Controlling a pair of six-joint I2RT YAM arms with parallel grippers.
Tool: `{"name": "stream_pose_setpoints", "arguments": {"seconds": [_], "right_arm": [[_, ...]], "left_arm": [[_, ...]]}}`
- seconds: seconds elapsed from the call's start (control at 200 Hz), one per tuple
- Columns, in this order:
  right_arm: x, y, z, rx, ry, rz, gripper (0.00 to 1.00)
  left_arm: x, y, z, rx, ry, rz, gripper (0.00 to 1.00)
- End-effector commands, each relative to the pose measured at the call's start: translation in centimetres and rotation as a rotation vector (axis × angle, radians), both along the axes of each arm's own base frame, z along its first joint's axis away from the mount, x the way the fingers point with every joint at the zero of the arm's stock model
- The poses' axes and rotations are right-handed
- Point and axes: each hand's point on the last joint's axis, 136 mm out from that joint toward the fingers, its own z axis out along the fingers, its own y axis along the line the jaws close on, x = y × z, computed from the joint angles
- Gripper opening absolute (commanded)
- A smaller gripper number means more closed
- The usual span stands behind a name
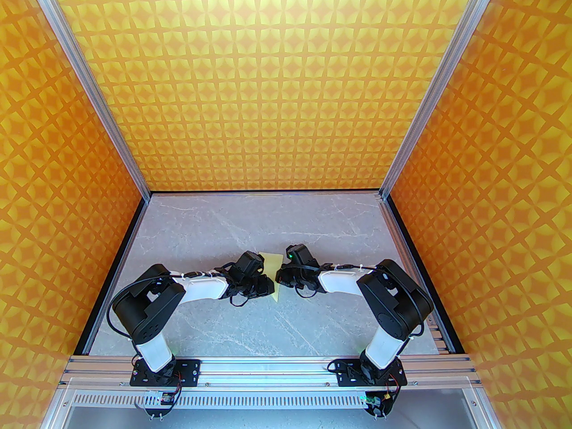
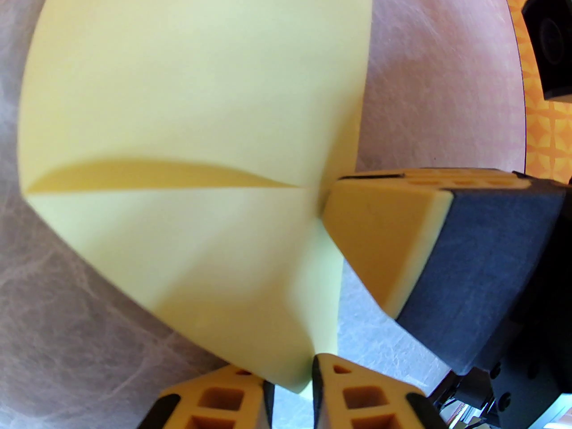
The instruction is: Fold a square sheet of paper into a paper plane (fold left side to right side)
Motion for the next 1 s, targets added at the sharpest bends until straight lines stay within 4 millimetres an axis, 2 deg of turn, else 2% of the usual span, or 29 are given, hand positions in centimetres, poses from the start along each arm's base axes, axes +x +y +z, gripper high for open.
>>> {"name": "stream_pose_setpoints", "arguments": {"seconds": [0.0, 0.175, 0.415, 0.575, 0.795, 0.995], "right_arm": [[-1.1, -1.1, -1.7, -0.052, 0.034, 0.007, 0.0], [-1.0, -1.0, -0.9, -0.048, 0.019, 0.018, 0.0], [-1.2, -1.2, -1.3, -0.056, 0.029, 0.02, 0.0], [-1.2, -1.1, -1.1, -0.051, 0.026, 0.018, 0.0], [-1.2, -1.3, 1.1, -0.053, -0.016, 0.034, 0.0], [-2.9, -0.7, 3.2, -0.003, -0.043, 0.108, 0.0]], "left_arm": [[0.7, -0.2, -0.4, 0.007, -0.001, 0.03, 0.2], [1.2, -0.7, -0.4, -0.004, -0.012, 0.033, 0.19], [1.4, -1.0, 0.1, -0.041, -0.034, 0.043, 0.2], [1.1, -0.7, -0.6, -0.011, -0.005, 0.04, 0.08], [0.8, -0.3, -1.5, 0.03, 0.025, 0.04, 0.05], [0.8, -0.4, -1.7, 0.041, 0.03, 0.04, 0.05]]}}
